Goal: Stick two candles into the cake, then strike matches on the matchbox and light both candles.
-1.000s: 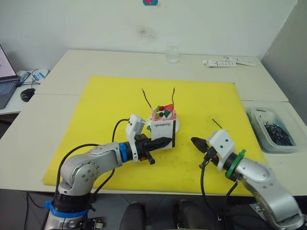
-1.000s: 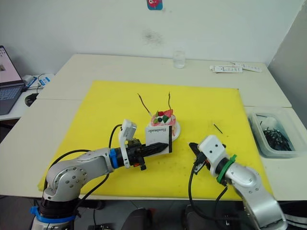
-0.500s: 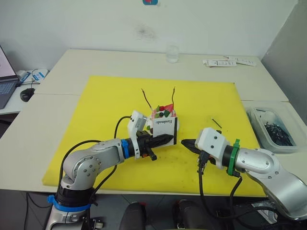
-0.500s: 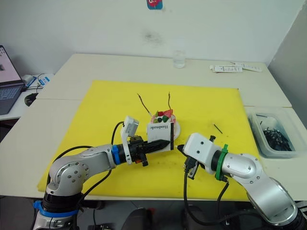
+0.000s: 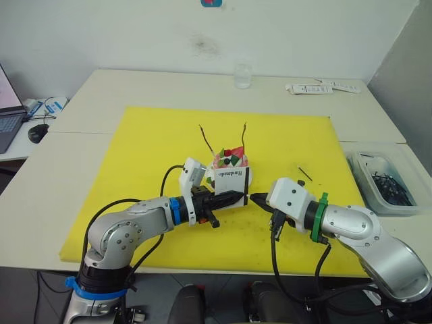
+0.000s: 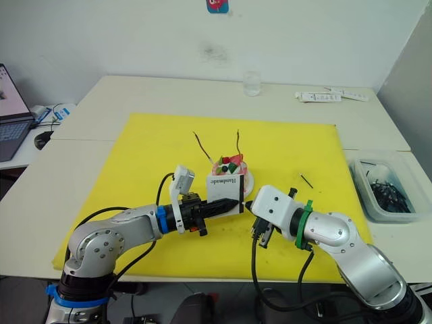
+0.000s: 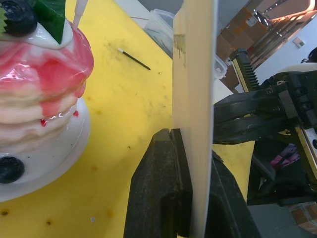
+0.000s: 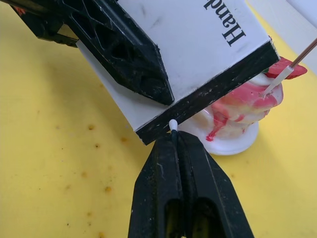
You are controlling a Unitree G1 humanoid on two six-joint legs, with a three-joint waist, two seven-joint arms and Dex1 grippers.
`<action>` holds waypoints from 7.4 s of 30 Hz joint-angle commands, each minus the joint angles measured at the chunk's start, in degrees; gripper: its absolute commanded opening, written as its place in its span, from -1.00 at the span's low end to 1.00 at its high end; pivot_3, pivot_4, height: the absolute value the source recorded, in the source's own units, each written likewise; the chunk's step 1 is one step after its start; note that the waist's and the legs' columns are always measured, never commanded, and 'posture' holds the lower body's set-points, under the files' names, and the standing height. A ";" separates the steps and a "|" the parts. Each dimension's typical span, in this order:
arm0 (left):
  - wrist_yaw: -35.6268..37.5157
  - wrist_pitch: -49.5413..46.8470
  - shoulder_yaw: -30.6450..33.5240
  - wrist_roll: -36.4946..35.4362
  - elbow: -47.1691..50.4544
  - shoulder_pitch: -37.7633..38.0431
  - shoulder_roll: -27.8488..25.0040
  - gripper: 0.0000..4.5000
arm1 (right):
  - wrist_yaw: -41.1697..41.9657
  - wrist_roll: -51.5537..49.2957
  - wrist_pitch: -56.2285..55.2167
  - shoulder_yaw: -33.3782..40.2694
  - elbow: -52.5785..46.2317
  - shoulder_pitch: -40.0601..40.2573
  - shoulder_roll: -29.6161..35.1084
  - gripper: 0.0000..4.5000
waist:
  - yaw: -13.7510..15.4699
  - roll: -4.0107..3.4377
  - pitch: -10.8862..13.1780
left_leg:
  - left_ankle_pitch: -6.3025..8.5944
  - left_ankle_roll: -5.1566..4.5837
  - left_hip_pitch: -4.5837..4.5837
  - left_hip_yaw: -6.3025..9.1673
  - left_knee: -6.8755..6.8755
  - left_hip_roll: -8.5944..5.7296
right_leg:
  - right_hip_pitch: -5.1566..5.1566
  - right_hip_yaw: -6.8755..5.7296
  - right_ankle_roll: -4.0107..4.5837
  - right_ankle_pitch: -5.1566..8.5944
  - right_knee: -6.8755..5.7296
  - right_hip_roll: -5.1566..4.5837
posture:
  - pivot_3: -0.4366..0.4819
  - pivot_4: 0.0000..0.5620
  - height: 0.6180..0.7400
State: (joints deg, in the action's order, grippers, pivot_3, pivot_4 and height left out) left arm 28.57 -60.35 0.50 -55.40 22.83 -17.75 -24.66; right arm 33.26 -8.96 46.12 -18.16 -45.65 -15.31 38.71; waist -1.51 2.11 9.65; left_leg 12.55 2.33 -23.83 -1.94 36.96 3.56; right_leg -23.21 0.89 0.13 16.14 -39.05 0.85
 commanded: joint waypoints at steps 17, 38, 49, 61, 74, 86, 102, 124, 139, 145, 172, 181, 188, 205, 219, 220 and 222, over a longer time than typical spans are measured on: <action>2.40 1.78 8.29 -2.17 0.85 -13.27 -4.67 -1.00 | 19.87 0.31 -18.08 -2.81 0.55 1.53 12.78 -0.99 | 0.17 0.10 0.14 | 0.00 0.00 -0.04 0.02 -0.01 -0.03 | 0.00 -0.04 0.00 0.01 0.03 0.10 | -0.05 -0.47 1.00; 1.08 4.65 1.58 2.35 2.74 0.20 -2.91 -1.00 | 7.64 -5.17 2.78 4.81 -0.20 -6.01 -0.04 -0.99 | 0.19 0.14 0.16 | -0.01 0.01 -0.02 -0.05 0.03 0.03 | 0.01 0.04 -0.01 0.01 -0.02 -0.12 | -0.05 -0.47 1.00; 2.12 4.29 1.13 2.82 0.35 -0.98 -1.76 -1.00 | 4.27 -3.24 6.20 0.60 -0.03 -8.67 -0.21 -0.99 | 0.09 0.14 0.16 | -0.01 0.01 -0.01 0.01 -0.01 0.03 | -0.02 -0.03 0.00 0.01 -0.02 -0.03 | -0.05 -0.47 1.00; 2.65 4.17 1.13 2.00 2.24 0.42 -1.57 -1.00 | 3.32 -0.83 4.50 -3.45 3.39 -11.14 -1.10 -0.99 | 0.04 0.14 0.16 | -0.01 0.01 -0.02 0.01 0.00 0.02 | -0.02 -0.03 -0.01 0.01 -0.02 -0.04 | -0.05 -0.47 1.00; 2.85 4.41 -0.18 1.68 2.86 -0.26 0.43 -1.00 | 4.63 1.35 2.64 -5.91 5.13 -11.77 -1.14 -0.99 | 0.02 0.14 0.16 | -0.01 0.01 -0.02 -0.01 0.00 0.02 | -0.02 -0.01 0.00 0.01 -0.02 -0.04 | -0.05 -0.47 1.00; -0.41 2.91 6.64 -6.49 1.18 -18.42 4.52 -1.00 | 19.48 4.34 -10.96 -11.67 5.93 -8.88 9.84 -0.99 | 1.50 0.35 0.28 | -0.01 0.00 -0.17 0.10 0.06 -0.04 | -0.03 -0.27 -0.01 0.01 0.01 0.05 | -0.05 -0.47 1.00; 3.00 -1.24 11.14 -11.43 5.27 -5.31 -12.48 -1.00 | 14.60 -5.27 2.19 5.21 0.98 -5.46 7.35 -0.99 | -0.02 0.14 0.21 | -0.01 0.02 0.00 0.02 0.00 0.10 | 0.00 -0.04 -0.05 0.06 -0.05 -0.14 | -0.05 -0.47 1.00; 9.13 5.64 9.36 -1.60 3.73 13.17 -14.82 -1.00 | -2.34 13.16 -11.84 -8.64 25.38 -34.53 -13.34 -0.99 | 0.01 0.10 0.23 | 0.00 0.01 -0.07 -0.08 -0.03 0.12 | -0.11 0.03 0.06 0.04 -0.03 -0.23 | -0.05 -0.47 1.00; 9.17 5.99 7.64 -0.17 2.99 11.15 -13.67 -1.00 | -0.34 20.88 -23.06 -9.82 35.95 -36.59 -18.69 -0.99 | -0.05 0.10 0.23 | 0.00 0.01 -0.06 -0.06 -0.04 0.12 | -0.11 -0.01 0.32 -0.11 -0.05 -0.19 | -0.05 -0.47 1.00; 9.53 6.08 7.58 0.19 3.14 11.26 -13.55 -1.00 | 0.70 22.94 -25.98 -10.09 38.00 -36.05 -19.65 -0.99 | -0.05 0.10 0.23 | 0.00 0.01 -0.06 -0.06 -0.04 0.13 | -0.11 -0.02 0.33 -0.12 -0.05 -0.19 | -0.05 -0.47 1.00; 12.12 7.48 6.84 2.15 2.02 11.58 -13.40 -1.00 | 3.77 24.50 -26.22 -7.29 36.68 -33.77 -19.26 -0.99 | -0.05 0.10 0.23 | 0.00 0.01 -0.06 -0.06 -0.04 0.13 | -0.11 -0.02 0.34 -0.12 -0.06 -0.19 | -0.05 -0.47 1.00; 12.67 7.30 6.84 2.34 2.28 11.77 -13.07 -1.00 | 4.00 25.74 -26.84 -7.53 37.42 -34.38 -19.49 -0.99 | -0.05 0.10 0.23 | 0.00 0.01 -0.06 -0.06 -0.05 0.13 | -0.11 -0.02 0.34 -0.12 -0.05 -0.19 | -0.05 -0.47 1.00; 12.56 7.17 6.85 2.37 2.24 11.70 -13.02 -1.00 | 3.84 26.12 -28.46 -7.21 39.00 -34.66 -19.99 -0.99 | -0.05 0.10 0.23 | 0.00 0.01 -0.06 -0.06 -0.04 0.13 | -0.11 -0.03 0.34 -0.12 -0.05 -0.19 | -0.05 -0.47 1.00; 12.64 7.06 6.72 2.20 2.53 11.88 -12.93 -1.00 | 4.17 26.38 -29.59 -6.57 39.65 -34.60 -19.77 -0.99 | -0.05 0.10 0.24 | 0.00 0.01 -0.06 -0.06 -0.05 0.13 | -0.11 -0.02 0.34 -0.12 -0.05 -0.19 | -0.05 -0.47 1.00; 12.80 6.87 6.41 2.09 2.66 11.77 -12.99 -1.00 | 4.39 26.88 -30.22 -6.98 40.26 -34.76 -20.09 -0.99 | -0.05 0.10 0.24 | 0.00 0.01 -0.06 -0.06 -0.05 0.13 | -0.11 -0.02 0.34 -0.12 -0.05 -0.19 | -0.05 -0.47 1.00; 12.82 6.89 6.39 2.10 2.64 11.78 -12.99 -1.00 | 4.40 26.87 -30.28 -6.97 40.27 -34.74 -20.10 -0.99 | -0.05 0.10 0.24 | 0.00 0.01 -0.06 -0.06 -0.05 0.13 | -0.11 -0.02 0.34 -0.12 -0.05 -0.19 | -0.05 -0.47 1.00; 13.00 6.97 6.35 2.18 2.42 11.77 -13.03 -1.00 | 4.39 26.91 -30.48 -6.99 40.43 -34.78 -20.11 -0.99 | -0.05 0.10 0.24 | 0.00 0.01 -0.06 -0.06 -0.05 0.13 | -0.11 -0.02 0.34 -0.12 -0.05 -0.19 | -0.05 -0.47 1.00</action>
State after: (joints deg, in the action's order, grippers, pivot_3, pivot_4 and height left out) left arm 40.74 -54.18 6.74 -52.81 24.13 -5.70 -37.89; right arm 37.55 17.27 16.65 -26.10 -4.57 -48.66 18.81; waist -1.55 2.20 9.88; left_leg 12.55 2.34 -23.89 -2.00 36.91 3.69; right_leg -23.32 0.87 0.47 16.02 -39.10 0.66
